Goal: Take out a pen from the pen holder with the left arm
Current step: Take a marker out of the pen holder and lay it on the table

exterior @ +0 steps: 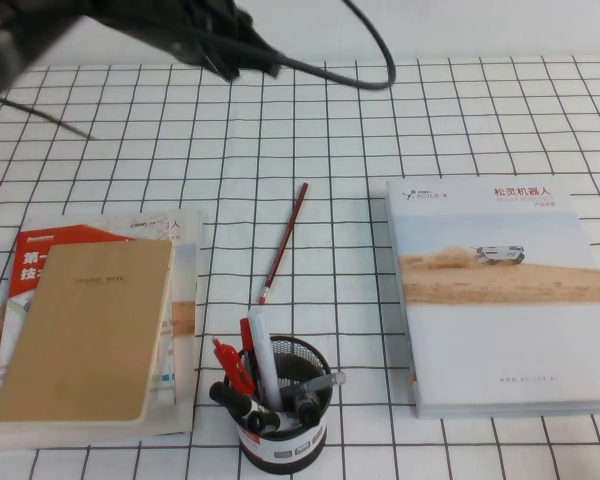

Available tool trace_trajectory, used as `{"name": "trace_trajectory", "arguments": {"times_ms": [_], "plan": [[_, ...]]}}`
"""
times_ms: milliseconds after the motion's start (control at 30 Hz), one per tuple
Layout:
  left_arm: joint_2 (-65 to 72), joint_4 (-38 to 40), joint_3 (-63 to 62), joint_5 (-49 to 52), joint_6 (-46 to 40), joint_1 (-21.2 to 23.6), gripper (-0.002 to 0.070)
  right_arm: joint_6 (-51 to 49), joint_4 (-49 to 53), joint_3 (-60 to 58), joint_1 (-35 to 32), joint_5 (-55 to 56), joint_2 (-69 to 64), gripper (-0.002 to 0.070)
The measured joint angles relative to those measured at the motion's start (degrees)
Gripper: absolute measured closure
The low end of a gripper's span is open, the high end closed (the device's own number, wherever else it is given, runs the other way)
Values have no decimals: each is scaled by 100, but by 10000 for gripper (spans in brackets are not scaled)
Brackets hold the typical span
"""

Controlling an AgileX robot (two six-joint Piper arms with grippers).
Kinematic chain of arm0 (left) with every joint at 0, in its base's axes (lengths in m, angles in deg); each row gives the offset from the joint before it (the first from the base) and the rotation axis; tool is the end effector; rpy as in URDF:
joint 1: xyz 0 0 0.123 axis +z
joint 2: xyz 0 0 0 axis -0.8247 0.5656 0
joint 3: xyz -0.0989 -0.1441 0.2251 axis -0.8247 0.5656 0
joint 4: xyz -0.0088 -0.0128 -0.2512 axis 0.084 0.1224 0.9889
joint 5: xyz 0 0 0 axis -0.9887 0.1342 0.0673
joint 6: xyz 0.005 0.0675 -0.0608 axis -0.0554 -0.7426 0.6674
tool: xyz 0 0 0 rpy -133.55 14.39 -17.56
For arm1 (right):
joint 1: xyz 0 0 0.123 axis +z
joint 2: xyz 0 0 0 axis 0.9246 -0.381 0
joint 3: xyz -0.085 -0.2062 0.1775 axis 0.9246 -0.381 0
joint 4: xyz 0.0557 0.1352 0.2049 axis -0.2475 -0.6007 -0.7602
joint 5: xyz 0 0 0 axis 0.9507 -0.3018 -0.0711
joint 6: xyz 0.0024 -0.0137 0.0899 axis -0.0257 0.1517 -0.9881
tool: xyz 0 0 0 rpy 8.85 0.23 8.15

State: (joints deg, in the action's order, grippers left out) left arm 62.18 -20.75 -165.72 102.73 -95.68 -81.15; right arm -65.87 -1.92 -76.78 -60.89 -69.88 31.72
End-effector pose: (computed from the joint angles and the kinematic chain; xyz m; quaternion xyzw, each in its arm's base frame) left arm 0.3872 -0.1934 0.3657 0.3373 0.8481 -0.0711 0.4024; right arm 0.0512 0.0109 0.1712 0.0040 0.8040 0.1049 0.5853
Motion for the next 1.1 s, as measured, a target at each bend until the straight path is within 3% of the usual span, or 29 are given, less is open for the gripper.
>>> {"name": "trace_trajectory", "arguments": {"times_ms": [200,600,867,1100], "plan": [[-1726,0,1220,-814,218,0,675,0,0,0,0,0,0,691],[-5457,11,5656,-2983,930,0,675,0,0,0,0,0,0,691],[-7018,11,7301,-3203,1040,0,676,0,0,0,0,0,0,691],[-7178,11,7891,-3015,1040,0,676,0,0,0,0,0,0,691]]}}
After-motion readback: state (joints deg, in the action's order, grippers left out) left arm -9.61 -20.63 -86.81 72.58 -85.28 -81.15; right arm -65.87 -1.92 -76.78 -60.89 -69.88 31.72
